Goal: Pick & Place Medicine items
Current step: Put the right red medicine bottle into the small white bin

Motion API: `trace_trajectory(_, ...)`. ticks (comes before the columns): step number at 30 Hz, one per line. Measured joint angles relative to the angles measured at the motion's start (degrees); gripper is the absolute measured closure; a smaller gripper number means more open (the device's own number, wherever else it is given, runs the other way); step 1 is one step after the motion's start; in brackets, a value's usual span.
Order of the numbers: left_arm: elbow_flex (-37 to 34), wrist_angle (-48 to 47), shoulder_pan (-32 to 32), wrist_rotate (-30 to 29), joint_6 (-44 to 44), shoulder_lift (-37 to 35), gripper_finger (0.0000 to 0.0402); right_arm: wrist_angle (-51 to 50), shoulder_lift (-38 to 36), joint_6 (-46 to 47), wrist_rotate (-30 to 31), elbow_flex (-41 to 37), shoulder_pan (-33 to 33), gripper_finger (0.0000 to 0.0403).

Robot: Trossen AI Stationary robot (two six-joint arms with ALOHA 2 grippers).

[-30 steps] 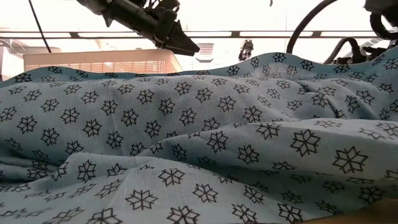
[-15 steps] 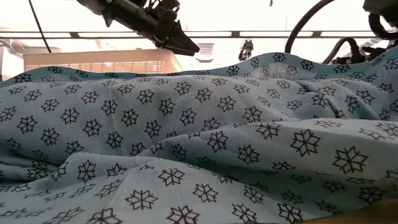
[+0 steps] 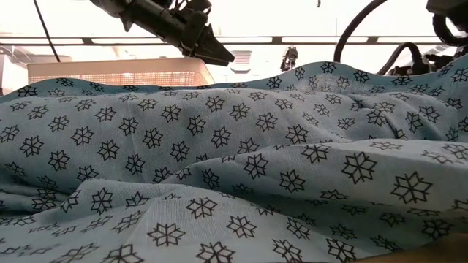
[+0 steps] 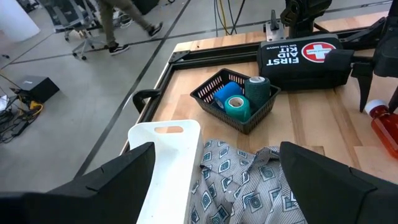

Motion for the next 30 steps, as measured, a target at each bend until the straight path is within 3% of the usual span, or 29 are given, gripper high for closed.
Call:
trace_trajectory(8,0.00,0.00,0.01,-0.01,0.02,0.00,0.0054,0.80,0.07,0.21,-0.22,0.11,0.00,0.0232)
trace_trajectory(17,0.00,-0.01,-0.01,0.00,0.00,0.00,0.0054,9.11,0.01,1.20,-3.20,0.26,0.02,0.0242)
trace_trajectory(30,0.00,-0.04,0.00,-0.02,0.00,0.00,0.0055,8.63,-0.36,5.85,-5.18,0.83,0.04,0.0235)
